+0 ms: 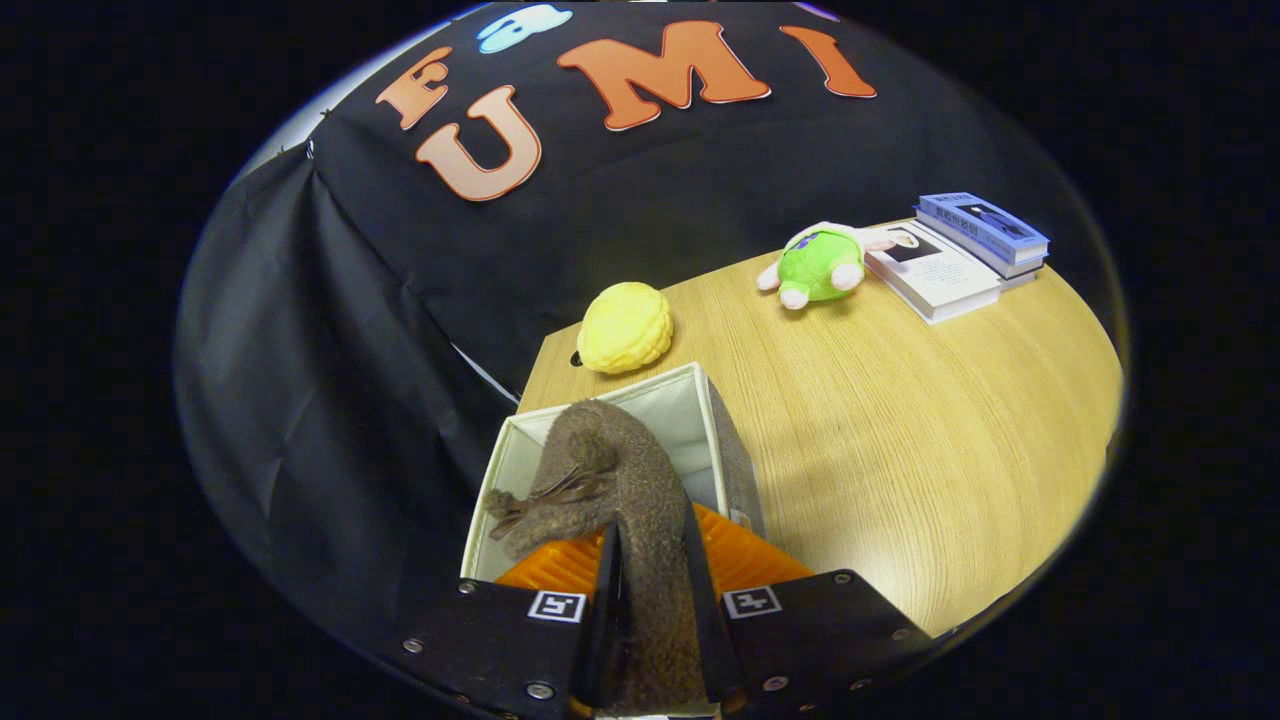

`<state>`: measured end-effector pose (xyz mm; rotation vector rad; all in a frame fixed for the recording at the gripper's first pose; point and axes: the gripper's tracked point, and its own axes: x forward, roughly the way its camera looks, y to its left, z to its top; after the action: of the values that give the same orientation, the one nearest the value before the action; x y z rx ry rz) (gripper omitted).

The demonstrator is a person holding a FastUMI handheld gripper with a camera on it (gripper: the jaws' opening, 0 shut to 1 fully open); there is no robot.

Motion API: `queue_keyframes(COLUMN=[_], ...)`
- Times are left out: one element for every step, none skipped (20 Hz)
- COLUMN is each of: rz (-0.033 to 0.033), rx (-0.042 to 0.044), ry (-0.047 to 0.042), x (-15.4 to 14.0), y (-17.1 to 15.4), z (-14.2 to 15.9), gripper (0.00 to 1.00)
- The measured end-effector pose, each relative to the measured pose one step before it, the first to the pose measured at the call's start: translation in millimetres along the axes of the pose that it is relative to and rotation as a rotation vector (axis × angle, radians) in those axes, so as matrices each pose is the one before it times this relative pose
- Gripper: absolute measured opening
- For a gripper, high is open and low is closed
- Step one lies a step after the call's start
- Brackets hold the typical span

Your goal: Open the storage box then place both shoes into the box .Put the left shoe in first, then the right shoe, with the right side of both shoes facing outward in a uniform manner.

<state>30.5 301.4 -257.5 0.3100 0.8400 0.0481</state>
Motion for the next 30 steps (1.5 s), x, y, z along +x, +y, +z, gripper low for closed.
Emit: queue_keyframes(rz=[0.01022,0.0158,0.01128,0.0124,0.01255,0.01892,0.01706,0.01155,0.00559,0.00645,0.00179,0.00008,-0.00721,-0.00846,-0.0064,-0.00112,-0.0024,0.00136,0.00223,0.00183,0.00602,0.0029,0.00251,-0.00323,-0.00525,-0.00279,0.00082,0.00824,0.01455,0.01597], rx=[0.00135,0.0077,0.00956,0.00731,0.0052,-0.002,-0.00901,-0.01562,-0.01804,-0.01978,-0.01634,-0.01735,-0.01503,-0.01598,-0.01548,-0.01748,-0.0175,-0.0176,-0.01834,-0.01602,-0.01757,-0.01319,-0.02144,-0.02507,-0.02693,-0.01863,-0.00782,-0.00042,0.00313,-0.00252], ry=[0.00347,-0.01174,-0.01441,-0.02566,-0.02146,-0.01727,-0.01476,-0.01688,-0.02005,-0.02384,-0.02651,-0.02668,-0.0261,-0.02715,-0.02988,-0.0349,-0.03021,-0.02476,-0.0234,-0.01833,-0.01647,-0.02471,-0.03217,-0.03391,-0.0337,-0.03185,-0.02776,-0.02783,-0.03287,-0.03621], x=[-3.08,-3.19,-6.0,-6.42,-5.95,-5.38,-5.96,-7.61,-7.3,-6.82,-6.38,-6.77,-6.76,-5.22,-6.46,-4.98,-5.58,-5.48,-4.31,-5.8,-7.08,-6.26,-5.68,-5.84,-5.02,-5.56,-6.18,-4.72,-6.19,-6.08], y=[0.69,1.36,-0.19,1.19,-0.55,0.92,-1.21,-2.29,-3.26,-4.81,-5.66,-7.07,-7.41,-7.94,-7.64,-6.59,-5.96,-6.06,-6.06,-4.2,-3.41,-3.93,-3.95,-5.72,-5.07,-5.07,-3.41,-2.01,-1.39,-0.82], z=[0.43,2.32,3.58,6.57,7.22,5.92,5.78,5.92,6.67,7.48,7.23,6.94,6.55,7.16,7.11,7.62,6.53,4.9,5.67,4.83,2.91,4.86,6.06,6.69,6.88,6.55,5.86,6.55,8.17,9.91], gripper=[0.38,0.42,0.47,0.53,0.54,0.58,0.6,0.64,0.67,0.73,0.76,0.81,0.83,0.87,0.88,0.89,0.89,0.89,0.89,0.89,0.89,0.89,0.89,0.89,0.89,0.89,0.89,0.88,0.88,0.89])
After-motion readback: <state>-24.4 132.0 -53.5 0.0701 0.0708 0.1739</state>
